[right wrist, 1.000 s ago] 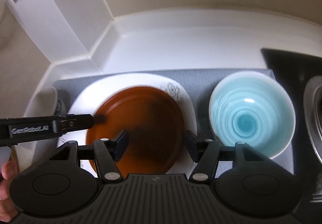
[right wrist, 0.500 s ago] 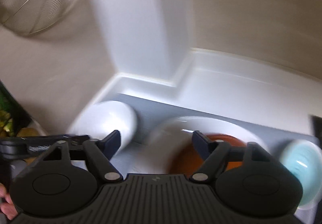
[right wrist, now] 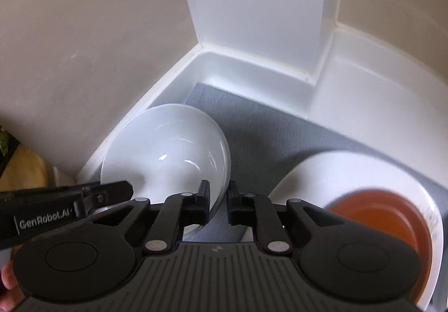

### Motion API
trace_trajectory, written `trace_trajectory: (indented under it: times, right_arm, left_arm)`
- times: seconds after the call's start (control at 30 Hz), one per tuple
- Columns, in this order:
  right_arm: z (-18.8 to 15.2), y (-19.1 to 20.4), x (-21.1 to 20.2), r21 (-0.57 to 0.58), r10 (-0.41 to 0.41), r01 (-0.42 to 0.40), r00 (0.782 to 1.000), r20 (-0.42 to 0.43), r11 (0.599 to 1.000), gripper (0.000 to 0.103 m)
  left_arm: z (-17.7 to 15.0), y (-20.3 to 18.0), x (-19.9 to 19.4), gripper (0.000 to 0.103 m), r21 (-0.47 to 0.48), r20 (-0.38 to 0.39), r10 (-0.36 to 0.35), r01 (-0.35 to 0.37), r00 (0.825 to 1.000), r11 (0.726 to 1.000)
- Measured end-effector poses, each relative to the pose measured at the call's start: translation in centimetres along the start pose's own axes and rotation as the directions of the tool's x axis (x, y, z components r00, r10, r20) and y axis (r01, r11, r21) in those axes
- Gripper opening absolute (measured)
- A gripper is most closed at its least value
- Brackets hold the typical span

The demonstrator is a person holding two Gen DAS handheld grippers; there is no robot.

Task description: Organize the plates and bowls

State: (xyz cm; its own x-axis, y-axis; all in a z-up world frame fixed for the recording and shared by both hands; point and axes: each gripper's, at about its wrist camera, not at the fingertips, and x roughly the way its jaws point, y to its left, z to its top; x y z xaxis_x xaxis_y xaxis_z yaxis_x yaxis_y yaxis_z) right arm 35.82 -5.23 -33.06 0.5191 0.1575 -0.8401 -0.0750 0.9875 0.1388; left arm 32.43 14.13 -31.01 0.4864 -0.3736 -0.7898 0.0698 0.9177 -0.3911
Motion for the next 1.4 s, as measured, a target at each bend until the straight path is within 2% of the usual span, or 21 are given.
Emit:
trace_trajectory:
  times: [0.07,0.17,0.2,0.23,0.3,0.37,0.43,0.47,0.6,0.7,0.77,0.8,0.83,0.9,1.03,1.17,1.4]
  right_arm:
    - [-1.0,1.0,-0.7,-0.004,-0.003,0.003,1.0,-0.025,1.0,0.012]
    - [-3.3,1.6,-1.8,0.058,0.025,-0.024,0.999,-0.026,0.998,0.014]
    - [-4.0,1.7,-1.8,0.069,0.039,-0.037,0.999,-0.029,0.997,0.02]
    - [-4.4,1.9,-1.6,0.07,0.047,-0.045,0.998,-0.029,0.997,0.031]
    - [-4.9,2.2,-1.4,0.064,0.066,-0.065,0.998,-0.015,0.996,0.039]
    - [-4.7,2.5,-1.4,0.063,0.048,-0.047,0.999,-0.013,0.997,0.037]
    - [-4.4,2.7,-1.5,0.048,0.015,-0.015,1.0,-0.003,0.999,0.024]
    - [-4.4,2.5,-1.5,0.051,0.008,-0.008,1.0,0.005,0.999,0.021]
    - [-4.3,0.8,-1.5,0.115,0.087,-0.089,0.996,0.022,0.989,0.023]
    - [-4.3,0.6,-1.0,0.095,0.134,-0.134,0.991,0.013,0.986,0.032]
    - [-4.3,1.0,-0.9,0.063,0.124,-0.124,0.992,0.005,0.99,0.033]
    - [-4.3,1.3,-0.9,0.06,0.11,-0.11,0.994,0.008,0.992,0.031]
    - [-4.3,1.5,-1.0,0.062,0.084,-0.085,0.996,0.01,0.994,0.022]
    - [-4.4,2.0,-1.7,0.051,0.06,-0.061,0.998,0.03,0.997,0.019]
    - [-4.4,3.2,-5.2,-0.001,0.07,-0.07,0.992,0.108,0.998,0.019]
    - [-4.3,3.2,-9.5,0.006,0.054,-0.056,0.983,0.175,0.998,0.019]
    - [-5.3,-0.8,-15.9,0.077,0.024,-0.043,0.974,0.226,0.996,0.02]
  left_arm:
    - [-0.8,0.7,-0.9,0.015,-0.011,-0.038,-0.009,0.008,0.999,1.0]
    - [-1.6,1.5,-1.8,0.015,-0.015,-0.071,-0.012,0.011,0.997,1.0]
    - [-1.7,1.8,-1.8,0.015,-0.024,-0.07,-0.016,0.014,0.997,1.0]
    - [-1.7,2.0,-1.8,0.019,-0.034,-0.068,-0.023,0.021,0.997,0.999]
    - [-1.5,1.7,-1.1,0.019,-0.026,-0.083,-0.006,0.004,0.997,1.0]
    - [-1.4,0.9,-0.8,0.019,0.017,-0.094,0.012,-0.011,0.995,1.0]
    - [-1.5,-0.3,-0.1,0.02,0.058,-0.102,0.037,-0.031,0.994,0.998]
    - [-1.5,-0.6,-0.1,0.02,0.069,-0.1,0.048,-0.042,0.994,0.997]
    - [-1.6,-1.4,0.2,0.02,0.097,-0.093,0.072,-0.063,0.993,0.993]
    - [-1.8,-2.1,1.8,0.02,0.115,-0.107,0.084,-0.071,0.991,0.991]
    - [-2.1,-2.6,2.9,0.022,0.119,-0.117,0.095,-0.081,0.989,0.99]
    - [-2.1,-2.7,2.5,0.022,0.13,-0.118,0.104,-0.088,0.988,0.988]
    - [-2.2,-3.1,2.3,0.022,0.142,-0.127,0.116,-0.097,0.985,0.985]
    - [-2.2,-3.3,1.4,0.022,0.135,-0.125,0.13,-0.113,0.984,0.984]
    - [-2.3,-4.4,-1.5,0.021,0.151,-0.103,0.126,-0.11,0.987,0.983]
    - [-1.9,-6.8,-4.3,0.021,0.173,-0.093,0.105,-0.088,0.99,0.981]
    - [-2.0,-13.3,-7.0,0.021,0.271,-0.078,0.07,-0.047,0.994,0.962]
